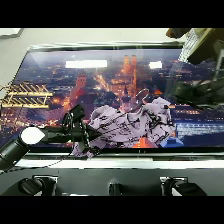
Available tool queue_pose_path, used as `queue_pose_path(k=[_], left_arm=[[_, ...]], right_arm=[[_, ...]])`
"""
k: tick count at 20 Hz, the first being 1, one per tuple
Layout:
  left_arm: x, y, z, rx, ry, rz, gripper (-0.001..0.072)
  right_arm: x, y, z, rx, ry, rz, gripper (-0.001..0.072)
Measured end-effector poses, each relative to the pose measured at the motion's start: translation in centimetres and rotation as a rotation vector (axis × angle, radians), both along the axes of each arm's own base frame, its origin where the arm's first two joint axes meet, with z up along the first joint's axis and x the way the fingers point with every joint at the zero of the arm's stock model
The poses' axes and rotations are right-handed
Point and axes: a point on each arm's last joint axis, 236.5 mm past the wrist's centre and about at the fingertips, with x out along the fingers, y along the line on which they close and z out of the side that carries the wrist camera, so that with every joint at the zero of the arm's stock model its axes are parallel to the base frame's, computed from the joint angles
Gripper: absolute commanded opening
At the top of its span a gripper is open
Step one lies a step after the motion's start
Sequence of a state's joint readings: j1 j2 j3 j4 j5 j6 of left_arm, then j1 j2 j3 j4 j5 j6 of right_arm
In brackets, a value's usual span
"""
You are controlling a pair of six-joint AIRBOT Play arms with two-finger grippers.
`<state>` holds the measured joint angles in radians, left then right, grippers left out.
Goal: Fold the clothes and pants, and hang the long-sleeved shirts on hangers.
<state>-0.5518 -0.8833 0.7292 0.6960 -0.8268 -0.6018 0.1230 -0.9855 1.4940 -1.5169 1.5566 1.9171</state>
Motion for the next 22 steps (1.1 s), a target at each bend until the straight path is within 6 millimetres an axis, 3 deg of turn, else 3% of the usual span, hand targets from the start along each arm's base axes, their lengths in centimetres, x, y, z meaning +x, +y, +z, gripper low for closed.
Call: queue_pose_path(k=[3, 6, 10, 13, 18, 20, 21, 22], left_arm=[[0.0, 0.0, 0.0, -0.001, 0.000, 0.001, 0.0020], [0.0, 0.0, 0.0, -0.002, 0.000, 0.002, 0.0021], [0.0, 0.0, 0.0, -0.002, 0.000, 0.002, 0.0021], [0.0, 0.0, 0.0, -0.002, -0.001, 0.002, 0.0021], [0.2, 0.0, 0.1, -0.003, -0.004, 0.006, 0.0021], [0.2, 0.0, 0.1, -0.003, -0.004, 0.006, 0.0021], [0.2, 0.0, 0.1, -0.003, -0.004, 0.007, 0.0021], [0.2, 0.0, 0.1, -0.003, -0.005, 0.007, 0.0021]], right_arm=[[-0.3, -0.1, -1.4, -0.041, 0.039, 0.297, 0.0553], [-0.3, 1.2, -2.8, -0.120, 0.026, 0.668, 0.0556], [0.3, 4.6, -4.5, -0.182, -0.033, 1.066, 0.0557], [1.4, 7.0, -5.7, -0.226, -0.096, 1.254, 0.0557], [2.3, 9.1, -7.5, -0.210, -0.119, 1.389, 0.0547], [2.4, 10.0, -8.1, -0.175, -0.128, 1.419, 0.0471], [2.5, 10.4, -8.3, -0.158, -0.129, 1.429, 0.0387], [2.4, 10.6, -8.6, -0.143, -0.127, 1.437, 0.0243]])
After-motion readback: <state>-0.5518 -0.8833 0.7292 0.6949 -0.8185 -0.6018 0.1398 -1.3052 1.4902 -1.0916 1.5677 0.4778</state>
